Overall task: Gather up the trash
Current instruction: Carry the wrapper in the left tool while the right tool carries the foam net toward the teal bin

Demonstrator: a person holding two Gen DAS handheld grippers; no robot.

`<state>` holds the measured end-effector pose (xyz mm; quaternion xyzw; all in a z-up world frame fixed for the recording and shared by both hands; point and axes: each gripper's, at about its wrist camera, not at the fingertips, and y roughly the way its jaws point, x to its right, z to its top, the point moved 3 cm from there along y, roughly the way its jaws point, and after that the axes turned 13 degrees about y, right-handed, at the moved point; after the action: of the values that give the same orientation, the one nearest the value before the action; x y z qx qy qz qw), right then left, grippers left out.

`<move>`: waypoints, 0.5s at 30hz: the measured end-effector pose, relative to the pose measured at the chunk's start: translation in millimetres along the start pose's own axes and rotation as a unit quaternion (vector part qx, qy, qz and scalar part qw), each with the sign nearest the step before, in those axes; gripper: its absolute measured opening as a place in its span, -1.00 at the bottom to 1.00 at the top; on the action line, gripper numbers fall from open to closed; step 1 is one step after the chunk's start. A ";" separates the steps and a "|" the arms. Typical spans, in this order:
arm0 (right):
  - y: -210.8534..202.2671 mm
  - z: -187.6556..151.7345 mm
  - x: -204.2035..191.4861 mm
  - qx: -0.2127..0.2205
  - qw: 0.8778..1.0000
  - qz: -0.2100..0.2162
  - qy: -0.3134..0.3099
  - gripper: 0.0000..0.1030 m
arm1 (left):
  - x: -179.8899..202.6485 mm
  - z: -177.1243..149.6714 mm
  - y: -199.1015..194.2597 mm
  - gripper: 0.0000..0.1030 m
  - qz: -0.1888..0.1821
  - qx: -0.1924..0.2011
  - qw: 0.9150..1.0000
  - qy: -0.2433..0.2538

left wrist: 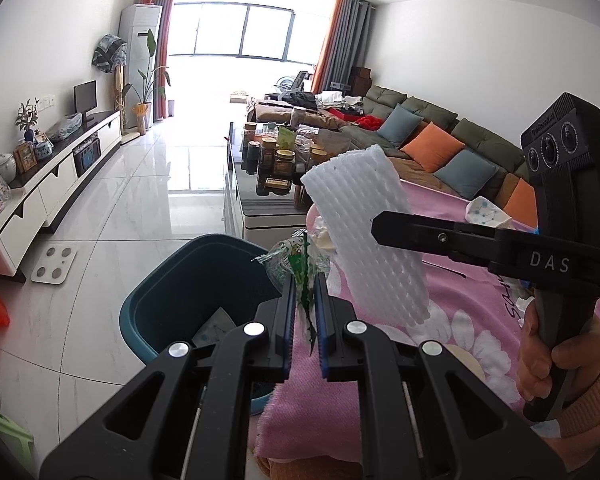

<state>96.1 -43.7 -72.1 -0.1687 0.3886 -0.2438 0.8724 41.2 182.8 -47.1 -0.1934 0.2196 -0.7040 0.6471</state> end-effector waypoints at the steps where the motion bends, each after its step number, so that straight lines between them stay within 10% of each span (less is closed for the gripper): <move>1: 1.8 0.8 0.0 -0.001 1.000 0.001 0.001 -0.75 | 0.2 0.1 0.4 -0.81 0.001 0.000 1.000 0.000; 15: 21.8 8.1 -5.6 -0.009 1.000 0.017 0.005 -0.75 | 3.7 0.6 -2.9 -0.81 0.020 -0.002 1.000 -0.007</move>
<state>105.5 -21.8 -74.2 -0.1684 0.3980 -0.2268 0.8728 38.8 179.3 -45.1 -0.1948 0.2205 -0.6890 0.6624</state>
